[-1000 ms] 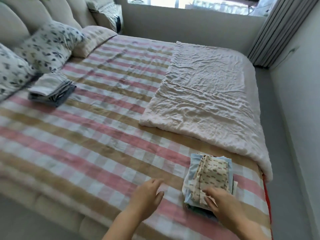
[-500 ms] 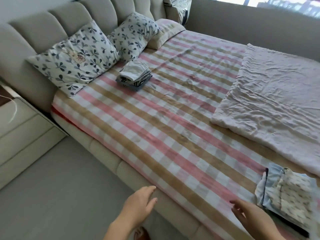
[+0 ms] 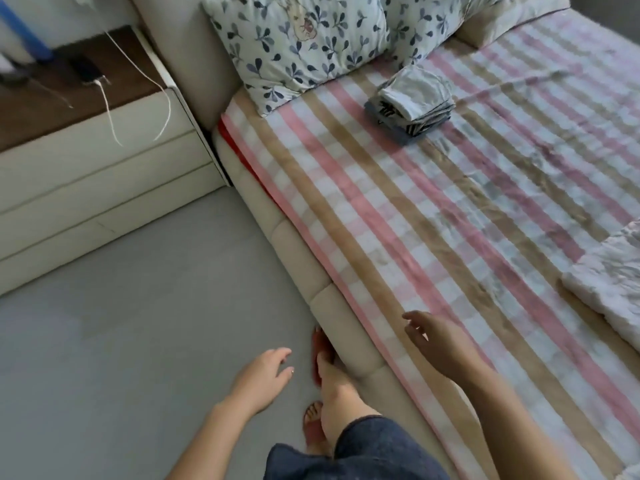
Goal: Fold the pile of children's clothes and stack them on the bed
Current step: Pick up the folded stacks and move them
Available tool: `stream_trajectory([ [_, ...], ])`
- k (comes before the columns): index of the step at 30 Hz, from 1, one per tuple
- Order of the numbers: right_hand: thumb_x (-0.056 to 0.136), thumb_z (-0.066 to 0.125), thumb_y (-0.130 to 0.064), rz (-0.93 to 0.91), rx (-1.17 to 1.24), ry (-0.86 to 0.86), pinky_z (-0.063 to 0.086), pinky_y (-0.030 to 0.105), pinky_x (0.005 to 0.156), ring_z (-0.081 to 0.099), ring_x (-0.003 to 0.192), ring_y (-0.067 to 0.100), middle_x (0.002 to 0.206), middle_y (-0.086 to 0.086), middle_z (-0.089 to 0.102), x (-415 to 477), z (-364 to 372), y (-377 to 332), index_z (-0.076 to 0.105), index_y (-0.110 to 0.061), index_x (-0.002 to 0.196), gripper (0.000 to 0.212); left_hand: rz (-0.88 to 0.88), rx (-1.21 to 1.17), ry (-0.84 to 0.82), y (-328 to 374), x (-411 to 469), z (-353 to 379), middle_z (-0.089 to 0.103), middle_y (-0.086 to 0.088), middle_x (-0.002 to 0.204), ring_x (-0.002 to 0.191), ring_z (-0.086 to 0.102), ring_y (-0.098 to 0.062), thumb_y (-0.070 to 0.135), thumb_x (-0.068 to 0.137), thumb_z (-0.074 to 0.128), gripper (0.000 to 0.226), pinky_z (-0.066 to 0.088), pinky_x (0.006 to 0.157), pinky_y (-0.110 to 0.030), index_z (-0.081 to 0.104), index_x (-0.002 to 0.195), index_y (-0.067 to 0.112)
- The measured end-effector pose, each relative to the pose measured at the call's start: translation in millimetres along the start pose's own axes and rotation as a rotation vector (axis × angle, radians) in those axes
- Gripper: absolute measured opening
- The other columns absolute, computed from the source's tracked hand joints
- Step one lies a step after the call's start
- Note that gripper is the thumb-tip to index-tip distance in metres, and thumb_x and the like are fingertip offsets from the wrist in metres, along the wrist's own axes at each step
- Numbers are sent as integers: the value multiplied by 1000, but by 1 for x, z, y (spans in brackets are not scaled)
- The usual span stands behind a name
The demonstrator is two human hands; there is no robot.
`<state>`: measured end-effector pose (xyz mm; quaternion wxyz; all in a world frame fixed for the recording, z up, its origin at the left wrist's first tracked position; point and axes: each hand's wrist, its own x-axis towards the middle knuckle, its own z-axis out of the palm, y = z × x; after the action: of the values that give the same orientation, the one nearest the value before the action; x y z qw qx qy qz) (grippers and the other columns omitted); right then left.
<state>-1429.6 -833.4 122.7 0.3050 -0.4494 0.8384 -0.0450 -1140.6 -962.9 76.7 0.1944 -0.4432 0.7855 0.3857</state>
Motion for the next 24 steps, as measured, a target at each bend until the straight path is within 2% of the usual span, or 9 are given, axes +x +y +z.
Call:
stream_trajectory([
  [6,95,45,-30,-233,-19,48,39,17,74,61,100,15,116,-5,64,117,-35,-81,57,-23,123,31,-58,-9,54,-5,57,-67,52,5,129,112,52,-14,31,95,46,41,42,89,-26,43,134,22],
  [11,96,45,-29,-268,1,11,47,20,81,61,100,12,116,-4,63,183,-66,-101,56,-22,124,31,-44,-33,122,16,121,-142,54,5,126,110,54,-13,30,94,47,39,43,89,-27,45,133,23],
  [14,96,44,-30,-193,14,10,45,18,79,59,100,10,116,-7,62,207,-78,-88,55,-24,124,30,30,-26,125,39,167,-186,55,5,123,106,54,-12,29,94,48,38,43,88,-25,47,131,21],
  [17,96,42,-35,-80,49,44,44,20,85,53,112,7,124,-12,57,228,-91,-69,52,-28,127,33,154,-21,105,71,216,-224,55,2,125,108,52,-13,25,93,50,40,38,88,-20,47,132,17],
  [21,97,41,-37,45,86,132,45,23,90,47,119,9,132,-13,50,266,-113,-51,50,-31,129,34,336,58,60,123,291,-271,47,2,134,116,48,-12,24,95,47,42,35,96,-19,43,136,16],
  [24,95,44,-38,163,153,224,44,22,93,48,119,7,134,-12,48,301,-132,-47,50,-32,129,34,452,91,17,168,352,-308,42,1,138,115,49,-11,25,96,44,43,39,98,-24,39,138,17],
])
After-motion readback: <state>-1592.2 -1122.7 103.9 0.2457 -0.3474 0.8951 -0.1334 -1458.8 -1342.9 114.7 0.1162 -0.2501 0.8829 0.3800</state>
